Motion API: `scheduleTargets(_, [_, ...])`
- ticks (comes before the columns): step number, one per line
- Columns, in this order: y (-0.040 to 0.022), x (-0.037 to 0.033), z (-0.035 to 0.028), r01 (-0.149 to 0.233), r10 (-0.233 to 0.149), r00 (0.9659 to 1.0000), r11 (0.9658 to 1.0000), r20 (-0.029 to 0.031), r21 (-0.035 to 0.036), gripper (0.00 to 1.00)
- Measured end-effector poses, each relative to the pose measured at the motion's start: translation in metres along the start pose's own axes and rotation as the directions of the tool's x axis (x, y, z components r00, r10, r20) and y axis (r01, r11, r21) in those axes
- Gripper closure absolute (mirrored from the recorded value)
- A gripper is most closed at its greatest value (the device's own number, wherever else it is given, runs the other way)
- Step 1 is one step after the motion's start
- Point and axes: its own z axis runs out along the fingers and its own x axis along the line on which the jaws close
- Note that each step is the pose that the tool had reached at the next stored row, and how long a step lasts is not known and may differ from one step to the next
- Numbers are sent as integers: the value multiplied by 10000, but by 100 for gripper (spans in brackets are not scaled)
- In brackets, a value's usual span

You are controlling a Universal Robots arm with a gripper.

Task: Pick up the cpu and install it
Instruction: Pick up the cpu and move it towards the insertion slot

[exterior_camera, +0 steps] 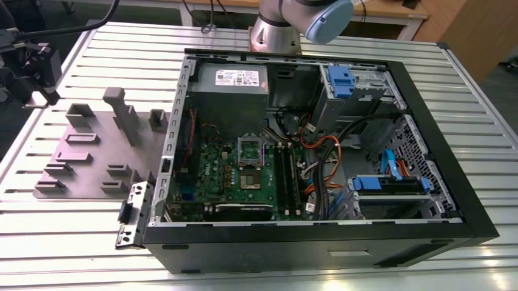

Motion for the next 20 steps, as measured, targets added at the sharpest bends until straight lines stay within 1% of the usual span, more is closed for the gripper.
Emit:
scheduleTargets(4, [0, 0, -20, 0, 0, 10000, 10000, 0, -1, 53])
scheduleTargets(13, [0, -1, -31, 0, 0, 10000, 10000, 0, 0, 53])
scheduleTargets(20, [1, -1, -63, 0, 0, 10000, 10000, 0, 0, 53])
